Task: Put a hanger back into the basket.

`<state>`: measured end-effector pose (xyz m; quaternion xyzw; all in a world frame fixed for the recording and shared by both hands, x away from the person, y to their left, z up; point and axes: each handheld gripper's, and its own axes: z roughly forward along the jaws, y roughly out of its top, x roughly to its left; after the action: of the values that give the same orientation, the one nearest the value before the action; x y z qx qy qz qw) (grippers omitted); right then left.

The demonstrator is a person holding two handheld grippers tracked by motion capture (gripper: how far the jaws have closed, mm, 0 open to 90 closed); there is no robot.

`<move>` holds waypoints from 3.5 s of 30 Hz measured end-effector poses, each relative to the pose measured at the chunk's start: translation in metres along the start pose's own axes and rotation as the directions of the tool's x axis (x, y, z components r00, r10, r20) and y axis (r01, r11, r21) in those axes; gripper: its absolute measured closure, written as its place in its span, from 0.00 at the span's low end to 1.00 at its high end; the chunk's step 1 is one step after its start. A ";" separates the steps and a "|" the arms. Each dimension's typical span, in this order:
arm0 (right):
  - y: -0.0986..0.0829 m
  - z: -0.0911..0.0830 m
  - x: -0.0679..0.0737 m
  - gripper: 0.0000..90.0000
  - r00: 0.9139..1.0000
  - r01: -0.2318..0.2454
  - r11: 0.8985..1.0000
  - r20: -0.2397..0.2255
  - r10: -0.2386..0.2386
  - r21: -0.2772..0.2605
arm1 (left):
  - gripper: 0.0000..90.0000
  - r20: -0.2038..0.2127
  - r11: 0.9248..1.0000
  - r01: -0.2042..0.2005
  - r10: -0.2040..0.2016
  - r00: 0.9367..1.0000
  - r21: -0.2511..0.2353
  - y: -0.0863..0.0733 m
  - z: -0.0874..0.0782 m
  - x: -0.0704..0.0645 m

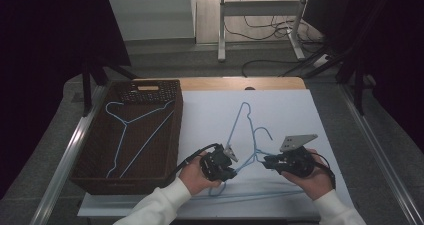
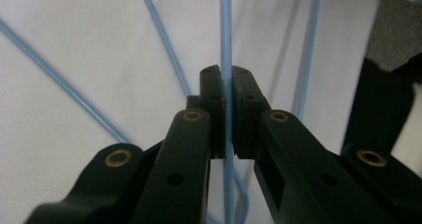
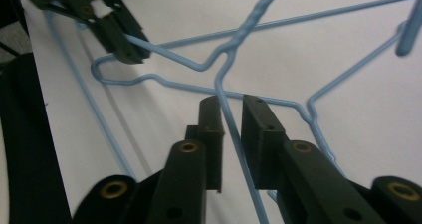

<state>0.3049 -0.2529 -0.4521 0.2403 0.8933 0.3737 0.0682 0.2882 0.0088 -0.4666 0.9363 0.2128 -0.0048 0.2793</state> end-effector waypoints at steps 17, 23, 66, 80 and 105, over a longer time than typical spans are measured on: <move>-0.007 -0.021 -0.012 0.26 0.989 -0.133 0.963 0.025 0.143 -0.234 | 0.96 0.029 0.965 0.073 -0.068 0.997 -0.251 -0.007 -0.065 -0.002; -0.007 -0.028 -0.011 0.22 0.986 -0.132 0.949 0.055 0.154 -0.287 | 0.96 0.003 0.940 0.087 -0.091 0.996 -0.331 -0.011 -0.091 0.003; -0.010 -0.008 -0.008 0.19 0.988 -0.102 0.977 0.094 0.121 -0.187 | 0.96 -0.138 0.794 0.226 -0.361 0.922 -0.564 -0.122 -0.213 0.062; -0.012 -0.007 -0.009 0.19 0.987 -0.106 0.979 0.098 0.125 -0.175 | 0.96 -0.167 0.760 0.268 -0.441 0.882 -0.592 -0.158 -0.228 0.073; -0.013 -0.004 -0.010 0.18 0.987 -0.098 0.983 0.107 0.116 -0.157 | 0.96 -0.186 0.704 0.351 -0.564 0.804 -0.617 -0.199 -0.229 0.101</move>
<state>0.3077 -0.2679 -0.4593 0.3035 0.8426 0.4290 0.1176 0.2748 0.3192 -0.3896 0.7130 0.4821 0.1589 0.4836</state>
